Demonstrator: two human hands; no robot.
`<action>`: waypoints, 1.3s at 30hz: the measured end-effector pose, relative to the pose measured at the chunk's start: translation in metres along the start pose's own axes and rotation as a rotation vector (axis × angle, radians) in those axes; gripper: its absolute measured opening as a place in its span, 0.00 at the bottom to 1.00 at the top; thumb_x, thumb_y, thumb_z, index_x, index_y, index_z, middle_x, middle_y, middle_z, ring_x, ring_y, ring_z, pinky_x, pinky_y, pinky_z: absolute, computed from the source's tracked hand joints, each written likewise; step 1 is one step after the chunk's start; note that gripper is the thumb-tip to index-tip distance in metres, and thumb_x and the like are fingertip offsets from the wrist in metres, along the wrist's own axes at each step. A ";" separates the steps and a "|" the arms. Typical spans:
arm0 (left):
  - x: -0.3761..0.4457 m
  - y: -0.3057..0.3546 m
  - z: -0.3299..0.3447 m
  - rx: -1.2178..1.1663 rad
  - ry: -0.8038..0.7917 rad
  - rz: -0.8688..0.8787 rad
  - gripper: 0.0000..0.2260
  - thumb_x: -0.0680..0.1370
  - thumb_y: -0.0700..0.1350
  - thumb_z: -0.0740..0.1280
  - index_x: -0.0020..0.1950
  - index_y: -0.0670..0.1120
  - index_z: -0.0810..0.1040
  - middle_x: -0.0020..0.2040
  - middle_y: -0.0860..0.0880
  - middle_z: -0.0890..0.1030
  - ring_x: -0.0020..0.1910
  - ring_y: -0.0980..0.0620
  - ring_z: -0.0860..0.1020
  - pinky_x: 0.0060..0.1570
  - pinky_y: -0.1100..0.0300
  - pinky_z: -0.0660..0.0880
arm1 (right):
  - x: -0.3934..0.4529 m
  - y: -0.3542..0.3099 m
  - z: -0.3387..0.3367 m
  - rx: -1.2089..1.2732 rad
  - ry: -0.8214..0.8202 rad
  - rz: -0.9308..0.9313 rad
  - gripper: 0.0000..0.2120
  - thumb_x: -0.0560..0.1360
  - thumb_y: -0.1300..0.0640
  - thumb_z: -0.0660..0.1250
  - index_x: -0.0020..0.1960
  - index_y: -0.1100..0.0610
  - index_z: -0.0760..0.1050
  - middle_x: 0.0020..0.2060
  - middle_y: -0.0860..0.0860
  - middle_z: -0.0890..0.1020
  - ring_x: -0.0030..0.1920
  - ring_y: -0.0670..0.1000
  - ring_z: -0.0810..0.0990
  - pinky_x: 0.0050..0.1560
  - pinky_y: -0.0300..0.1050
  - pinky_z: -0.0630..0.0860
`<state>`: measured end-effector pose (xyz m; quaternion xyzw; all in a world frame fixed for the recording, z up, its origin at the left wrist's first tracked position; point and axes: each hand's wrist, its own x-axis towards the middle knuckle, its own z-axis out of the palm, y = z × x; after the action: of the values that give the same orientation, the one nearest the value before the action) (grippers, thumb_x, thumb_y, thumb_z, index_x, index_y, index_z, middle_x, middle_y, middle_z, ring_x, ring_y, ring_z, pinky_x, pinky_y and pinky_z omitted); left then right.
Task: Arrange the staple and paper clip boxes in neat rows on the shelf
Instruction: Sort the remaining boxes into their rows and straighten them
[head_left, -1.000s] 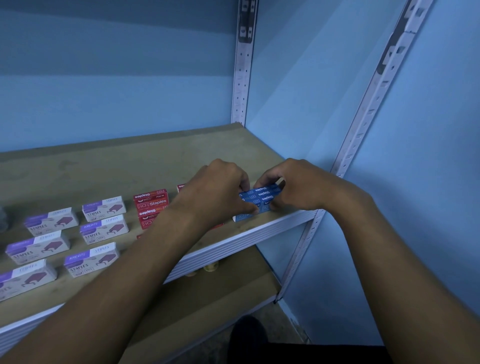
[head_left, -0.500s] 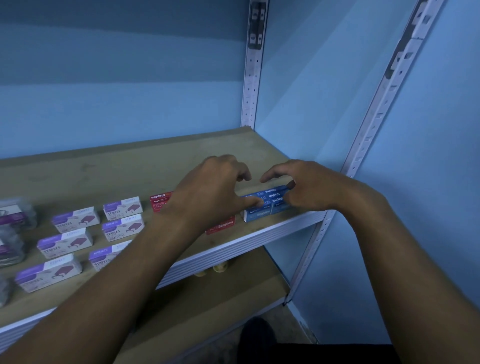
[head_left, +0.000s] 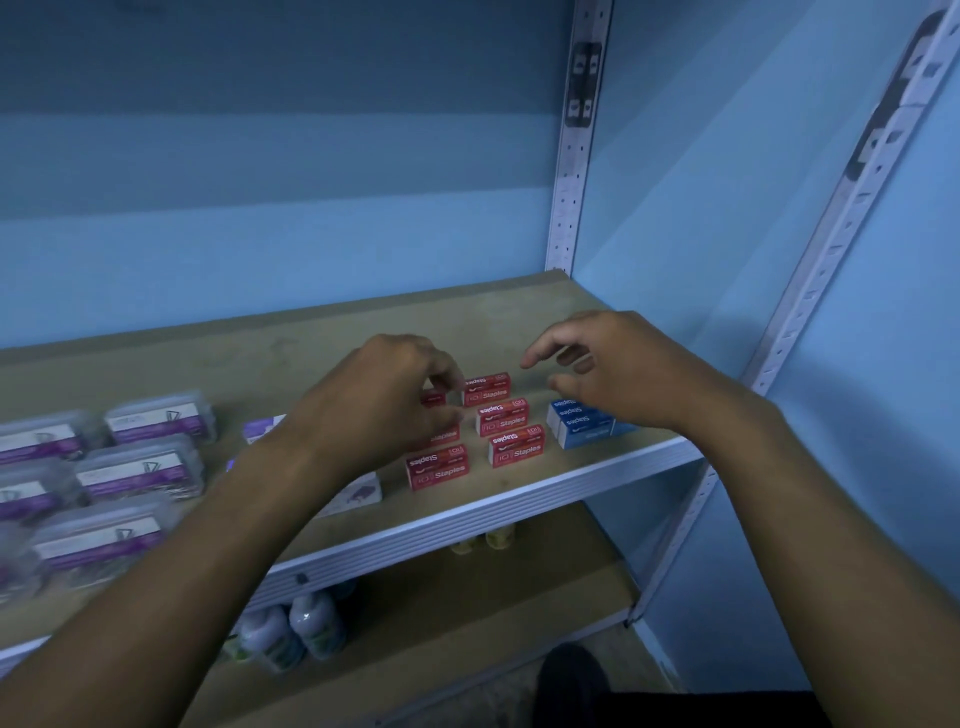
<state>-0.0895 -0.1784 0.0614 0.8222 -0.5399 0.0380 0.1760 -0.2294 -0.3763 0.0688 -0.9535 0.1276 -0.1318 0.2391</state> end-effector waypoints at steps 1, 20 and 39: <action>-0.002 -0.002 0.000 -0.002 -0.005 -0.002 0.13 0.74 0.51 0.73 0.58 0.53 0.82 0.52 0.56 0.81 0.45 0.59 0.77 0.45 0.64 0.76 | 0.002 -0.003 0.003 0.000 -0.013 -0.009 0.12 0.75 0.59 0.73 0.54 0.43 0.83 0.49 0.38 0.78 0.50 0.39 0.79 0.55 0.44 0.79; 0.011 -0.015 0.016 0.004 -0.077 -0.009 0.13 0.74 0.48 0.73 0.58 0.51 0.83 0.52 0.53 0.84 0.46 0.58 0.79 0.47 0.63 0.77 | 0.024 -0.002 0.034 -0.101 -0.120 -0.084 0.15 0.73 0.57 0.75 0.58 0.45 0.84 0.52 0.41 0.85 0.48 0.40 0.80 0.50 0.37 0.79; 0.008 -0.018 0.016 0.012 -0.086 -0.028 0.12 0.74 0.44 0.73 0.57 0.53 0.84 0.53 0.55 0.84 0.45 0.58 0.79 0.47 0.64 0.77 | 0.025 -0.006 0.037 -0.068 -0.106 -0.067 0.12 0.73 0.62 0.74 0.51 0.46 0.86 0.45 0.42 0.87 0.43 0.36 0.82 0.42 0.24 0.74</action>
<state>-0.0718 -0.1842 0.0436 0.8316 -0.5352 0.0031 0.1484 -0.1933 -0.3633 0.0445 -0.9705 0.0872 -0.0847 0.2082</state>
